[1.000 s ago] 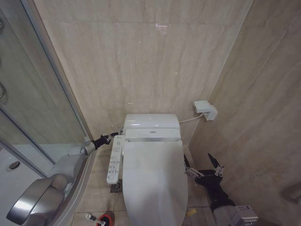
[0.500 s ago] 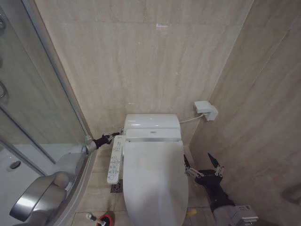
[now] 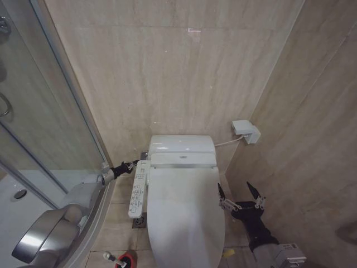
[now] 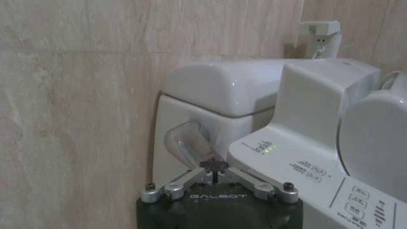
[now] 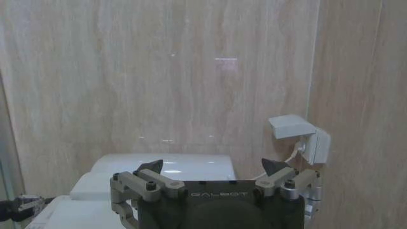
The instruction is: Open the toilet lid, clean the toilet bowl with a toilet brush, close the toilet lid, and flush.
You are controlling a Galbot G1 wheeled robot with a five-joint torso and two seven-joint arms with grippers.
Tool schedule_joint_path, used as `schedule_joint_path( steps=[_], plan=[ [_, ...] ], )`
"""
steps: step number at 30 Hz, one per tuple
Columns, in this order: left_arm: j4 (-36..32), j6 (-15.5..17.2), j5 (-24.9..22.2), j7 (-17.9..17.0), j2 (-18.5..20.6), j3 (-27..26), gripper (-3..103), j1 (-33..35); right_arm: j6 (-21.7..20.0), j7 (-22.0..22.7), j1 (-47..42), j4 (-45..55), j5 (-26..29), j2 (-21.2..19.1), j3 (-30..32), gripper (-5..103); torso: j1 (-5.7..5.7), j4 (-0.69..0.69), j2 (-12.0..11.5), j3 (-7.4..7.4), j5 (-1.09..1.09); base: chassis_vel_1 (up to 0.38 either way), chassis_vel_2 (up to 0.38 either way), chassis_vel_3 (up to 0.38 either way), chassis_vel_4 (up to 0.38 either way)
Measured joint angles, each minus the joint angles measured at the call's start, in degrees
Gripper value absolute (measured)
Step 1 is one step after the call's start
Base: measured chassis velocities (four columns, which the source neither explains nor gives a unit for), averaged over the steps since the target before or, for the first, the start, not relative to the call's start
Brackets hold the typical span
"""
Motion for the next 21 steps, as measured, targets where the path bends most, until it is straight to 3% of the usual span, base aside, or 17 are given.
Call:
schedule_joint_path(
  steps=[14,21],
  plan=[
    [1.0,0.9,0.3,-2.0,-1.6,-0.2,0,0.1,0.0,0.0,0.0,0.0,0.0,0.0,0.0,100,0.0,-0.03,0.0,0.01,0.0,0.0,0.0,0.0,0.0],
    [1.0,1.0,0.4,-3.7,-1.8,-0.2,0,0.7,0.0,0.0,0.0,0.0,0.0,0.0,0.0,100,0.0,-0.15,0.0,0.03,-0.14,0.0,0.0,0.0,0.0]
  ],
)
